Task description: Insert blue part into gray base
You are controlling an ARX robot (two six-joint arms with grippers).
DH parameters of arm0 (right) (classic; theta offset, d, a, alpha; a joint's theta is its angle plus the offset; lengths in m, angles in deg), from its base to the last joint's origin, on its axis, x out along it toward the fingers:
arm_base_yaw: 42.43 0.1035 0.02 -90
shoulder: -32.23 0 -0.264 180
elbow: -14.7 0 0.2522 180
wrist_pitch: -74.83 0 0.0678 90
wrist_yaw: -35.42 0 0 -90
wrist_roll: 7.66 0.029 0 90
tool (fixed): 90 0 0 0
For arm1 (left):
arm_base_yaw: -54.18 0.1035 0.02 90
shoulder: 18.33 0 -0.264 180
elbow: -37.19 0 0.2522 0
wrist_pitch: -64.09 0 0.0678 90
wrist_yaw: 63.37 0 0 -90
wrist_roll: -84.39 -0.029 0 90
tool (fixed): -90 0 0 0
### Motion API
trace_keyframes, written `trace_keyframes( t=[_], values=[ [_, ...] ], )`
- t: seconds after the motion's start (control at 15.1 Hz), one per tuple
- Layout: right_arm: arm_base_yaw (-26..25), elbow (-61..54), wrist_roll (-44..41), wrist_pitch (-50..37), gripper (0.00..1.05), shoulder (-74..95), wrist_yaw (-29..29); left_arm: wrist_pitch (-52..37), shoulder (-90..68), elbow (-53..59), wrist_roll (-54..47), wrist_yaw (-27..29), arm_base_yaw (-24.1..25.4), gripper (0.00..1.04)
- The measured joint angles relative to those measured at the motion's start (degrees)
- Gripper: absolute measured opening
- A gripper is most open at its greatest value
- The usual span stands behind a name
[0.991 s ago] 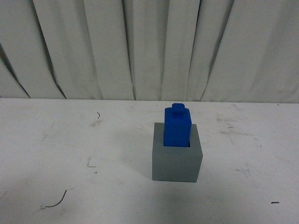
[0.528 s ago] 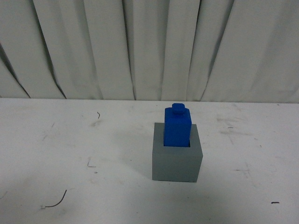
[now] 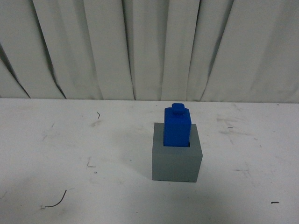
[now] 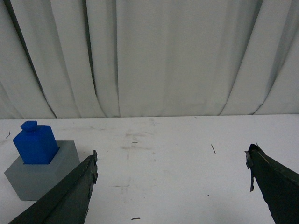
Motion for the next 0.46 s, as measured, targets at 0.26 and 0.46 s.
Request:
trace_keyframes(
  t=[0.26,0.46],
  values=[
    [0.0,0.0,0.0,0.0,0.98,0.0,0.0,0.0,0.0,0.0,0.0,0.0,0.0,0.98],
    [0.0,0.0,0.0,0.0,0.98,0.0,0.0,0.0,0.0,0.0,0.0,0.0,0.0,0.98]
  ],
)
